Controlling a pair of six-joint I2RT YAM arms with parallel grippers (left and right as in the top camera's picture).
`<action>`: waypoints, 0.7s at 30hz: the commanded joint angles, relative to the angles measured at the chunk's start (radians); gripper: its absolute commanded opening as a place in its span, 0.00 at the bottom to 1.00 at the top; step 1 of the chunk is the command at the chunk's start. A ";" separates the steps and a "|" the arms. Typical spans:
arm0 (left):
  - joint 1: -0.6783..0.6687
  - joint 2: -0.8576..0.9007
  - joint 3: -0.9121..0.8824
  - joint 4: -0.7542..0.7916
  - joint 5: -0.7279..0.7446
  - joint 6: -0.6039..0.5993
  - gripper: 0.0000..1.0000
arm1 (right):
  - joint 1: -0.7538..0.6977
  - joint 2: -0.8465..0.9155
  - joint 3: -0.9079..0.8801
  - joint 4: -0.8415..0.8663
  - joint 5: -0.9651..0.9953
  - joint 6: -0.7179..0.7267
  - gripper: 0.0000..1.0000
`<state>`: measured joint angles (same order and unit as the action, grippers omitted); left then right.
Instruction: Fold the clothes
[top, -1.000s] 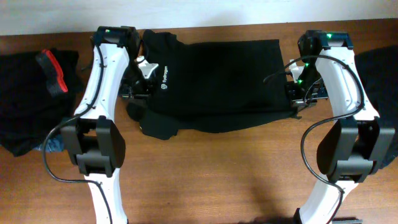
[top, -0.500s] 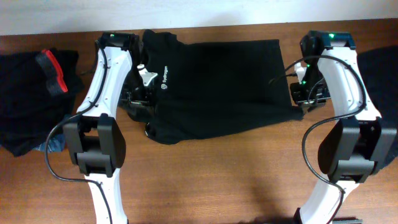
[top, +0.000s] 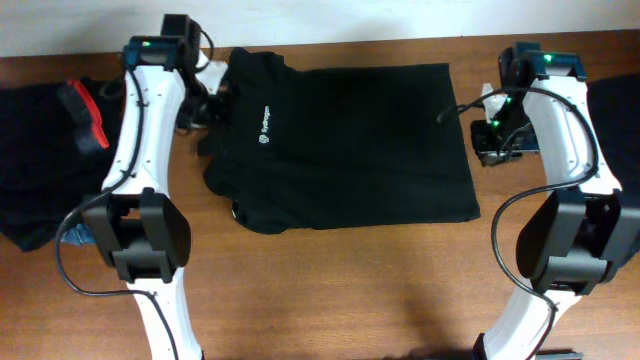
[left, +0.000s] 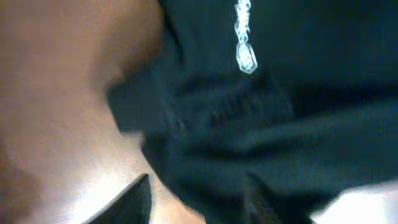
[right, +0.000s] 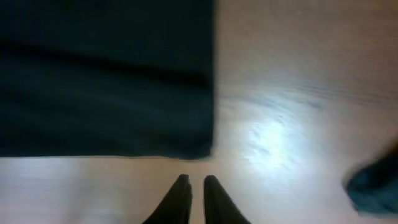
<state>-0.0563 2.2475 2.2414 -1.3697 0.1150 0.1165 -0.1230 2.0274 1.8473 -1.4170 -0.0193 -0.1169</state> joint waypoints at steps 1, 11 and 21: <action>0.016 0.048 0.017 0.048 0.023 -0.019 0.24 | 0.019 -0.006 0.003 0.027 -0.128 -0.033 0.09; 0.016 0.183 0.017 0.071 0.038 -0.018 0.17 | 0.058 0.036 -0.031 0.055 -0.140 -0.034 0.04; 0.016 0.188 0.017 0.074 0.015 -0.018 0.68 | 0.077 0.079 -0.150 0.217 -0.139 -0.033 0.30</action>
<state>-0.0425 2.4287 2.2425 -1.2987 0.1379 0.1005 -0.0513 2.0987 1.7275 -1.2270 -0.1490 -0.1432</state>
